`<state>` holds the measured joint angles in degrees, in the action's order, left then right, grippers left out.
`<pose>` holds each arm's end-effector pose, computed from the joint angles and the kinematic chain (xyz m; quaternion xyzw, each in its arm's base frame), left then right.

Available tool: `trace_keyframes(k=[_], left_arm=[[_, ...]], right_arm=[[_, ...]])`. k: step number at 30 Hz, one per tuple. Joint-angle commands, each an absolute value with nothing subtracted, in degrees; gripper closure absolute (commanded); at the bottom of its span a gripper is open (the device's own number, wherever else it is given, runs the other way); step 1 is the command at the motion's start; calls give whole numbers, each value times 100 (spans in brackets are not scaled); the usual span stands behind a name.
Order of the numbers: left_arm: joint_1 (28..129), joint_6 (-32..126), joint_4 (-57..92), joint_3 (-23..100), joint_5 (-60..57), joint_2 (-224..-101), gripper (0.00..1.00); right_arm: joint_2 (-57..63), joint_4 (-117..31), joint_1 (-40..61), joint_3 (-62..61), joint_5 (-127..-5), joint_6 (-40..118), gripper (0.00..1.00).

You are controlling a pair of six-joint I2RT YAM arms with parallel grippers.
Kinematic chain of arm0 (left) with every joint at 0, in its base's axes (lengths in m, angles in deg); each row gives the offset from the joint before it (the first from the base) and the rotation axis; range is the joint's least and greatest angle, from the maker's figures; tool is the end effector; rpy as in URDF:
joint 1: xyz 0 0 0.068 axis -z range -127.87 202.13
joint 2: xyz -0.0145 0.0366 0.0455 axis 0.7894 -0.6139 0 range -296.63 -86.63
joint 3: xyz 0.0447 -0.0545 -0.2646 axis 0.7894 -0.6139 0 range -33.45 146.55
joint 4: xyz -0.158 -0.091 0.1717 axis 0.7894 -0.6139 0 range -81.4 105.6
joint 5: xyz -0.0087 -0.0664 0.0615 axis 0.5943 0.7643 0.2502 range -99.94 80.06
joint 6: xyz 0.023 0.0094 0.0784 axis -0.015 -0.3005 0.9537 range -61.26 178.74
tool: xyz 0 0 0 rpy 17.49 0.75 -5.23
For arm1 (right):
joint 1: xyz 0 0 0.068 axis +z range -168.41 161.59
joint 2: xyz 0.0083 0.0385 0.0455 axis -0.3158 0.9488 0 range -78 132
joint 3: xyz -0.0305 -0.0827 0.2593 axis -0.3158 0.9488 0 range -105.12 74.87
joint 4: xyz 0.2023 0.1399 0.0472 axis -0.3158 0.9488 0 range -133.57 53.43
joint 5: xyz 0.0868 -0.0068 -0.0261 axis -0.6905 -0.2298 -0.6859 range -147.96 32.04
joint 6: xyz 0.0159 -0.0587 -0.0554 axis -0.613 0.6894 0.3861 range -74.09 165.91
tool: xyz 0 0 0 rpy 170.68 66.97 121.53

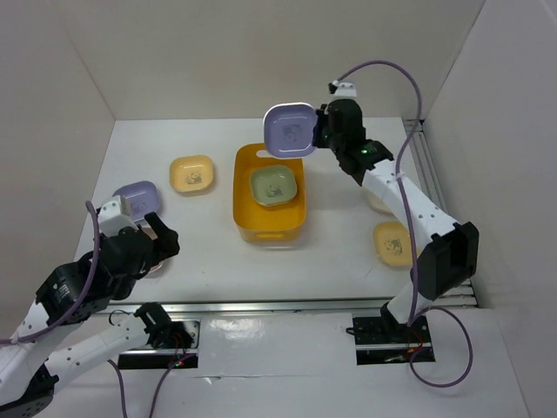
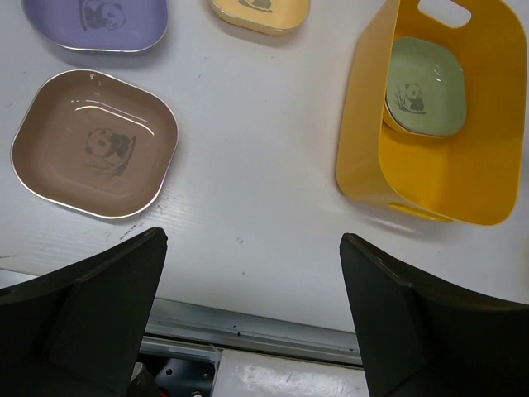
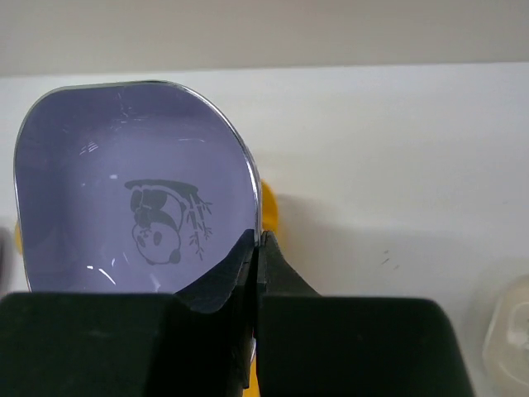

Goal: Place the plates into the plastic bin on the countertop

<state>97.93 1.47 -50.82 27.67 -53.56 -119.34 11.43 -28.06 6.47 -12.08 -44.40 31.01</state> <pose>0.0862 -0.0176 0.3431 -0.2455 0.8140 -0.1110 0.5146 0.3605 0.1487 0.3841 -0.0008 0.8063 0.1088 0.5815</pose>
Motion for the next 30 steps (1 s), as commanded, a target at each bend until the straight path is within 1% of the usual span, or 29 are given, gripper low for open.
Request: trace_keyframes(k=[1,4,8,15,20,22,23,24,26,27,28,30], left_arm=[[9810,109,-4936,2693,-5512,-11933,1],[9810,109,-4936,2693,-5512,-12046,1],[9810,109,-4936,2693,-5459,-12100,1],[9810,109,-4936,2693,-5459,-12214,1],[9810,161,-4936,2640,-5459,-12214,1],[9810,161,-4936,2640,-5459,-12214,1],[9810,161,-4936,2640,-5459,-12214,1],[9810,161,-4936,2640,-5459,-12214,1],[9810,161,-4936,2640,-5459,-12162,1],[9810,161,-4936,2640,-5459,-12161,1],[9810,161,-4936,2640,-5459,-12161,1],[9810,161,-4936,2640,-5459,-12213,1]], right_arm=[[1515,-2731,1032,-1346,-4294,3132,100],[2007,-2731,1226,-1617,-4345,3132,100],[2771,-2608,1226,-1846,-4582,3246,100],[3160,-2493,1332,-2022,-4522,3378,100],[3616,-2099,1332,-2505,-4495,3597,100],[3669,-2098,1384,-2646,-4425,3658,94],[3669,-2098,1385,-2646,-4425,3659,84],[3669,-2098,1385,-2585,-4425,3659,77],[3617,-2098,1445,-2585,-4425,3659,71],[3617,-2098,1446,-2637,-4364,3659,66],[3617,-2098,1498,-2637,-4363,3711,53],[3503,-2098,1499,-2638,-4442,3712,53]])
